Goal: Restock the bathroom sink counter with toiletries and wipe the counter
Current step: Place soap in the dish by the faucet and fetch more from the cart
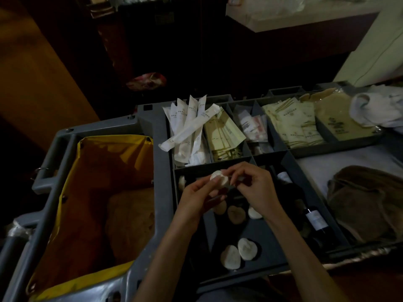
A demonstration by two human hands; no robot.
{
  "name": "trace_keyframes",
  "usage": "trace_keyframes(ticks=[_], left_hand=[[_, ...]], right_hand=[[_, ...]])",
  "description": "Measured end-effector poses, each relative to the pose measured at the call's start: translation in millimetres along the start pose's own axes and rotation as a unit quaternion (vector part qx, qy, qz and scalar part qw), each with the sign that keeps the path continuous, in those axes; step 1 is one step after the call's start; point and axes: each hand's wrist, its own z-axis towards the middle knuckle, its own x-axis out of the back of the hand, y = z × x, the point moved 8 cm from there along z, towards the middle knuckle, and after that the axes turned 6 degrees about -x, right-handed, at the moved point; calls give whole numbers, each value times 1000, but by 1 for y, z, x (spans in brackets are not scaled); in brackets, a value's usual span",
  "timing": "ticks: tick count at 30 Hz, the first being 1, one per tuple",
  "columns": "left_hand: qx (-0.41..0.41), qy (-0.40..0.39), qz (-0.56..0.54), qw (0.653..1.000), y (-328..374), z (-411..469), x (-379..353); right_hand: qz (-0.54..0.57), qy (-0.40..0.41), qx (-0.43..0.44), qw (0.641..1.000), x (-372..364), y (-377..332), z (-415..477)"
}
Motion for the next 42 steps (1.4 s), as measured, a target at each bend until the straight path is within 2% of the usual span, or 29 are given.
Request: trace_keyframes(ticks=[5, 8, 11, 14, 17, 23, 26, 30, 33, 37, 42], left_hand=[[-19, 43, -26, 999, 3, -2, 8], [-55, 79, -37, 995, 15, -6, 17], [-96, 96, -20, 991, 27, -11, 23], [-119, 112, -4, 987, 33, -15, 29], [-130, 130, -2, 983, 35, -17, 34], [-130, 138, -10, 982, 33, -19, 39], [-133, 142, -13, 981, 32, -21, 41], [-126, 148, -23, 981, 30, -23, 45], [-120, 160, -33, 979, 28, -22, 50], [-112, 173, -20, 978, 22, -20, 52], [-109, 182, -19, 977, 15, -19, 42]], right_hand=[[56, -7, -28, 998, -2, 3, 5], [33, 17, -57, 998, 1, 12, 11], [-24, -50, -135, 989, -10, 29, 10], [-134, -153, -203, 958, -27, 47, -3], [-274, -232, -218, 907, -41, 54, -12], [-362, -279, -237, 857, -53, 65, -17], [-367, -293, -251, 846, -53, 67, -17], [-349, -289, -237, 859, -54, 67, -16], [-290, -248, -221, 898, -50, 68, -16], [-126, -148, -244, 950, -37, 66, -14], [69, -16, -198, 978, -15, 32, -7]])
